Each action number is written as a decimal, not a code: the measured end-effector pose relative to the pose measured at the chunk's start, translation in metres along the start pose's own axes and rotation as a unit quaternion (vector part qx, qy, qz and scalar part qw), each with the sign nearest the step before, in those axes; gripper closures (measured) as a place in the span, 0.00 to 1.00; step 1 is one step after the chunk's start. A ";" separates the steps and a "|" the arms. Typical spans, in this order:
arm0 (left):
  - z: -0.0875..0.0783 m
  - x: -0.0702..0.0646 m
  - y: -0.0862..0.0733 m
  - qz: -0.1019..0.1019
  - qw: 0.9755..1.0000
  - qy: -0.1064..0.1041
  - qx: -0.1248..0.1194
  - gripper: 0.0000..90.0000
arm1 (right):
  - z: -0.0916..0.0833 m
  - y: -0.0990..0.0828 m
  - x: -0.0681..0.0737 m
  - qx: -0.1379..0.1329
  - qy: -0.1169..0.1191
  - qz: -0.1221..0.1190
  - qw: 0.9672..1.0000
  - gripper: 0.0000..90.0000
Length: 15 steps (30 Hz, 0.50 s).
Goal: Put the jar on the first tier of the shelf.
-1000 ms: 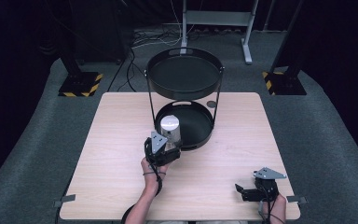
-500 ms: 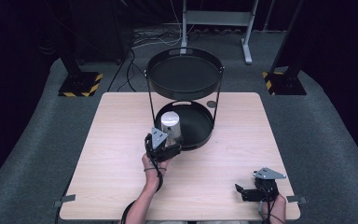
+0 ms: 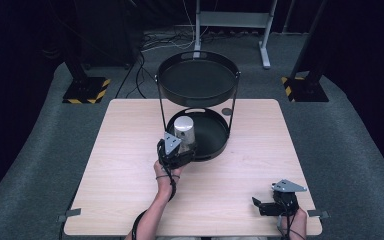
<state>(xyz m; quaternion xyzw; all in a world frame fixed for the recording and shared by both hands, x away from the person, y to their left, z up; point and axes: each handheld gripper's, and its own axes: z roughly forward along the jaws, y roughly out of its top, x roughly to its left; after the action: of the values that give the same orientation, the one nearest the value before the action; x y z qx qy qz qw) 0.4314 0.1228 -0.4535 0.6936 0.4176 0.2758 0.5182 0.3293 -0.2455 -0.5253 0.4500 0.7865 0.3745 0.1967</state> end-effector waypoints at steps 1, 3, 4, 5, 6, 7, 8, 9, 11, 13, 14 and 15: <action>0.002 0.001 0.000 -0.001 1.000 -0.001 -0.001 0.34 | 0.000 0.000 0.000 0.000 0.000 0.000 1.000 0.03; 0.004 0.001 0.001 -0.002 1.000 0.000 0.000 0.34 | 0.000 0.000 0.000 0.001 0.000 -0.001 1.000 0.03; 0.005 0.001 0.001 -0.002 1.000 0.000 0.000 0.33 | 0.000 0.000 0.000 0.001 -0.001 -0.001 1.000 0.03; 0.006 0.002 0.002 -0.004 1.000 -0.001 0.000 0.34 | 0.000 0.000 0.000 0.001 0.000 -0.001 1.000 0.03; 0.007 0.002 0.002 -0.006 1.000 -0.001 -0.001 0.33 | 0.000 0.000 0.000 0.001 0.000 0.000 1.000 0.03; 0.008 0.003 0.002 -0.006 1.000 -0.001 -0.002 0.34 | 0.000 0.000 0.000 0.001 0.000 0.000 1.000 0.03; 0.008 0.003 0.003 -0.007 1.000 0.000 -0.002 0.34 | 0.000 0.000 0.000 0.001 0.000 -0.001 1.000 0.03; 0.009 0.003 0.003 -0.007 1.000 0.001 -0.003 0.34 | 0.000 0.000 0.000 0.001 -0.001 -0.001 1.000 0.03; 0.011 0.004 0.003 -0.007 1.000 0.002 -0.003 0.34 | 0.000 0.000 0.000 0.001 -0.001 -0.002 1.000 0.03; 0.013 0.004 0.003 -0.002 1.000 0.006 -0.002 0.34 | 0.000 0.000 0.000 0.001 -0.001 -0.002 1.000 0.03; 0.014 0.004 0.004 -0.001 1.000 0.007 -0.003 0.34 | 0.000 0.000 0.000 0.001 -0.001 -0.002 1.000 0.03; 0.015 0.004 0.004 -0.001 1.000 0.008 -0.002 0.34 | 0.000 0.000 0.000 0.001 -0.001 -0.001 1.000 0.03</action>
<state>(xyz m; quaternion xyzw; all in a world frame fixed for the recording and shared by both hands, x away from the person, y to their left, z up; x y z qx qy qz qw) 0.4466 0.1186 -0.4547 0.6899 0.4216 0.2814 0.5169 0.3295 -0.2452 -0.5254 0.4495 0.7875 0.3726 0.1974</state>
